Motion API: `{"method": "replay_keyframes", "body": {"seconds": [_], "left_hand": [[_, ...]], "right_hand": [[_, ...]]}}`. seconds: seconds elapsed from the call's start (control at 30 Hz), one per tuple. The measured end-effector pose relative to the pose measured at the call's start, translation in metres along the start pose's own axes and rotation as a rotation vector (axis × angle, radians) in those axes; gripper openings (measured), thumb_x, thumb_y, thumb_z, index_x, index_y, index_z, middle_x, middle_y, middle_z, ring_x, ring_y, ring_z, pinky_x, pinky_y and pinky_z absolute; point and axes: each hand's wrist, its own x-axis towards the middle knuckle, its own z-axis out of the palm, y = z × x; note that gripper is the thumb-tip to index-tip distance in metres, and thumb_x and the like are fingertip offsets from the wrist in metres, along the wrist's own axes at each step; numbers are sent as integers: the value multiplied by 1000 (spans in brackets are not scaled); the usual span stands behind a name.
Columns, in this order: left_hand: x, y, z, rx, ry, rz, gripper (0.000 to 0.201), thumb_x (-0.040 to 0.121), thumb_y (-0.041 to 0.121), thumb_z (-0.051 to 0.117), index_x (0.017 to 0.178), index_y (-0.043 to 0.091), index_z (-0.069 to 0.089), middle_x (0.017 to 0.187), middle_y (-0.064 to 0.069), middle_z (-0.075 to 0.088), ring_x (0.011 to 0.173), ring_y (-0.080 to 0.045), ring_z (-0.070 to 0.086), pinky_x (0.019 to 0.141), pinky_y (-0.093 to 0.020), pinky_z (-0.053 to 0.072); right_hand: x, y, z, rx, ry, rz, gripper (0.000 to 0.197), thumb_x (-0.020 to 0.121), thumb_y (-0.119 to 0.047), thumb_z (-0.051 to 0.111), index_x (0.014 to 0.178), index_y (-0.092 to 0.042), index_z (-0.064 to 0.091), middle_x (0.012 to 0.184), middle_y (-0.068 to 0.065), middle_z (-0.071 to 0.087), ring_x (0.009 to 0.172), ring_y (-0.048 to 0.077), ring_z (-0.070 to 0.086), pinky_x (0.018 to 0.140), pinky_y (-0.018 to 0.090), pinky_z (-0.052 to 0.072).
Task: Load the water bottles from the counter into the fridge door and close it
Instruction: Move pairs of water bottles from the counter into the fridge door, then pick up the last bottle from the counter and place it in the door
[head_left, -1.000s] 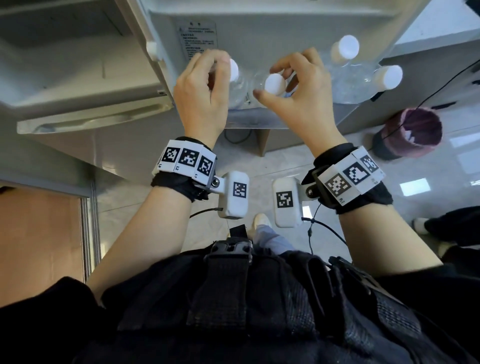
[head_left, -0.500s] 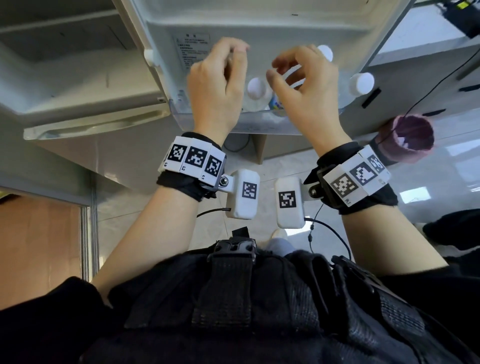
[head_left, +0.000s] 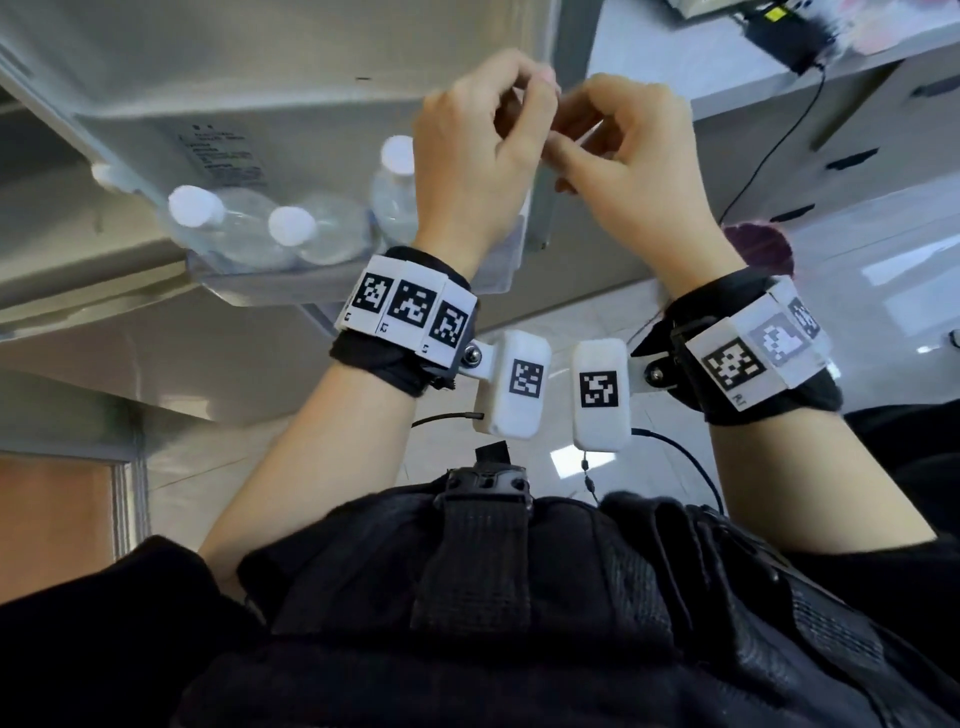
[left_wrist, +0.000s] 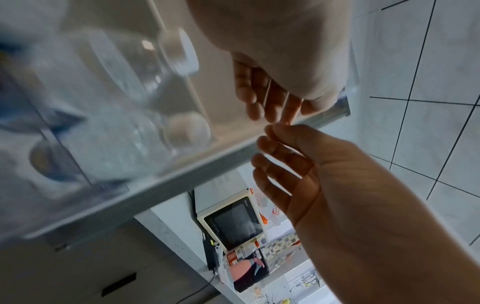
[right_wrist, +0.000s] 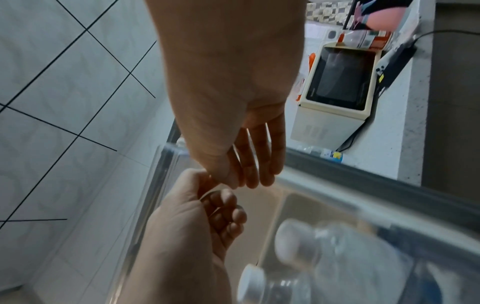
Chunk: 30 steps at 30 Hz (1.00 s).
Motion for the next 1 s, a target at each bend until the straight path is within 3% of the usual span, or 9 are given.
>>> {"method": "replay_keyframes", "body": {"seconds": [0.13,0.27,0.47,0.63,0.7,0.8,0.9,1.0], "left_hand": [[2,20,65,46,-18,-26,32,86,32,45,76,10,66,58,-6,63,56,-24,58,56,-41,50],[2,26,122,66,-71,-144,27,89,29,50,77,10,65,57,-12,63,54,-29,58,57,-43,51],[26,19,183,91,-161,-260,28,90,30,50,77,9,63,62,-15,65,56,-31,59,59,-47,52],[68,-9,228,125,-149,-393,22,87,29,53,77,13,63,65,-10,67,64,-28,64,68,-45,55],[91,-21,247,161,-143,-423,17,87,29,54,79,17,63,68,-4,67,69,-24,65,73,-40,55],[130,-36,273,215,-147,-451,14,88,28,54,87,17,64,78,4,63,77,-16,60,73,-27,49],[169,-50,295,241,-150,-485,15,87,26,55,95,16,63,89,3,64,86,-14,59,75,-25,43],[197,-66,308,230,-122,-533,20,88,26,56,104,16,61,98,1,65,88,-13,57,79,-24,42]], "right_hand": [[-1,43,-48,1,-14,44,8,84,-15,63,85,-8,66,71,-2,66,61,14,67,58,22,54],[0,89,-88,-44,-32,112,4,81,-14,64,81,-12,67,66,-11,62,58,7,62,60,19,50],[19,145,-128,-42,-61,164,11,81,-15,61,85,-7,67,71,-7,63,62,14,65,69,39,60],[67,188,-144,-20,-87,213,7,82,-13,60,85,-10,66,68,-12,60,62,13,63,69,40,60],[91,205,-149,-16,-92,226,7,82,-12,60,85,-10,65,68,-12,59,62,13,62,68,37,60],[130,231,-159,-26,-90,249,7,80,-13,58,85,-14,64,70,-6,60,64,23,65,68,39,58],[170,255,-171,-55,-78,260,10,79,-12,58,87,-14,63,73,-2,61,68,30,66,69,42,56],[206,273,-177,-72,-71,269,13,80,-12,58,93,-10,63,78,2,63,65,26,67,69,42,58]]}}
